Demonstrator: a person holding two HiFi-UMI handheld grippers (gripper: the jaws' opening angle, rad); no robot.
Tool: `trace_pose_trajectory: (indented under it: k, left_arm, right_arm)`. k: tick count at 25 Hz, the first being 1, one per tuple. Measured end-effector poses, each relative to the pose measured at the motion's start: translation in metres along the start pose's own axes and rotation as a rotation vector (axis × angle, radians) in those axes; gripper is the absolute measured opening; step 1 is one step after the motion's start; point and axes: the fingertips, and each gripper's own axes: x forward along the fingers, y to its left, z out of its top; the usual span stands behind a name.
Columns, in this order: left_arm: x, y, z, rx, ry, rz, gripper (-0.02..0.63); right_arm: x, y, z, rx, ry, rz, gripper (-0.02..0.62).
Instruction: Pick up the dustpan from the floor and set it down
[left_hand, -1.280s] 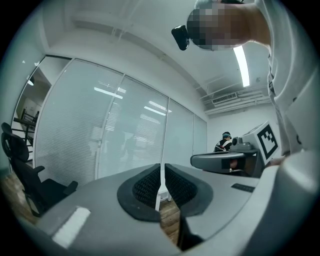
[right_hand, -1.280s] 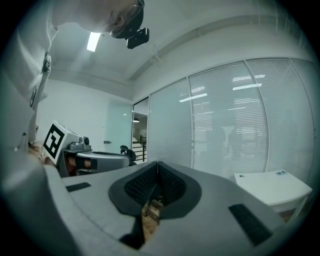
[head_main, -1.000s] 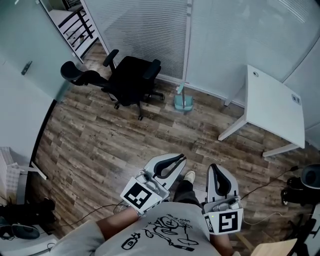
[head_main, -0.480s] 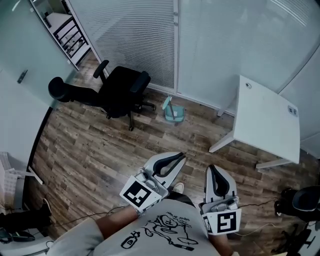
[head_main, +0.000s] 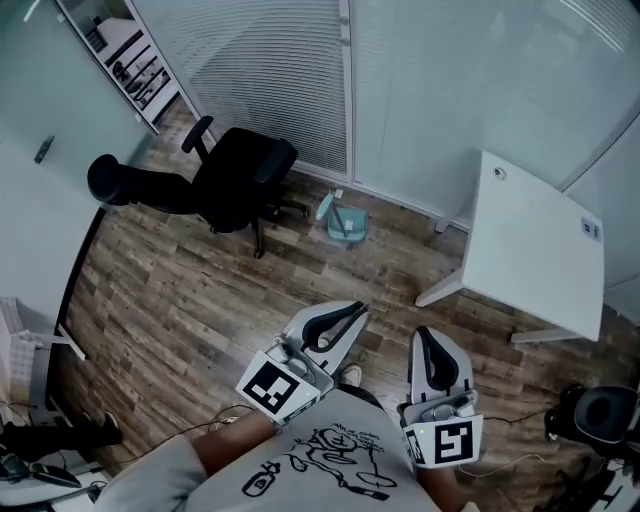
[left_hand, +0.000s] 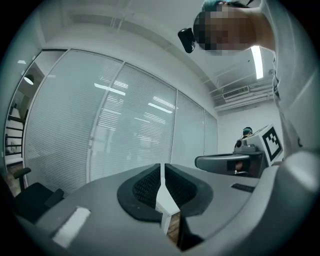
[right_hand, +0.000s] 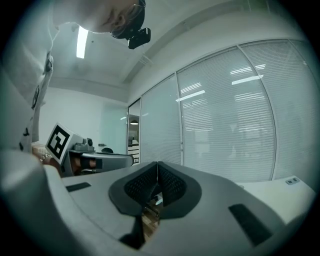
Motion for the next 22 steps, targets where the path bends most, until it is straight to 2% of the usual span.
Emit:
trace_pose_trajectory:
  k: [6,11,14,18,22]
  left_arm:
    - [0.016,0.021,-0.015,-0.025,0.016,-0.018,0.021]
    - [0.043,0.063,-0.017,-0.015,0.027,-0.039,0.021]
    - [0.065,0.096,-0.009,-0.003,0.020,-0.035,0.021]
    - [0.096,0.151,0.002,-0.007,0.018,-0.032,0.021]
    - [0.115,0.214,0.016,0.011,0.018,0.002,0.021]
  right_arm:
    - [0.027,-0.007,-0.014,0.005,0.012,0.001,0.003]
    - [0.076,-0.023,-0.015,0.006,0.004,-0.018,0.003]
    - [0.113,-0.033,-0.009,-0.006,-0.005,-0.007,0.003]
    - [0.181,-0.049,-0.012,0.003,0.031,0.011,0.003]
    - [0.247,-0.053,0.001,0.003,0.030,0.046,0.003]
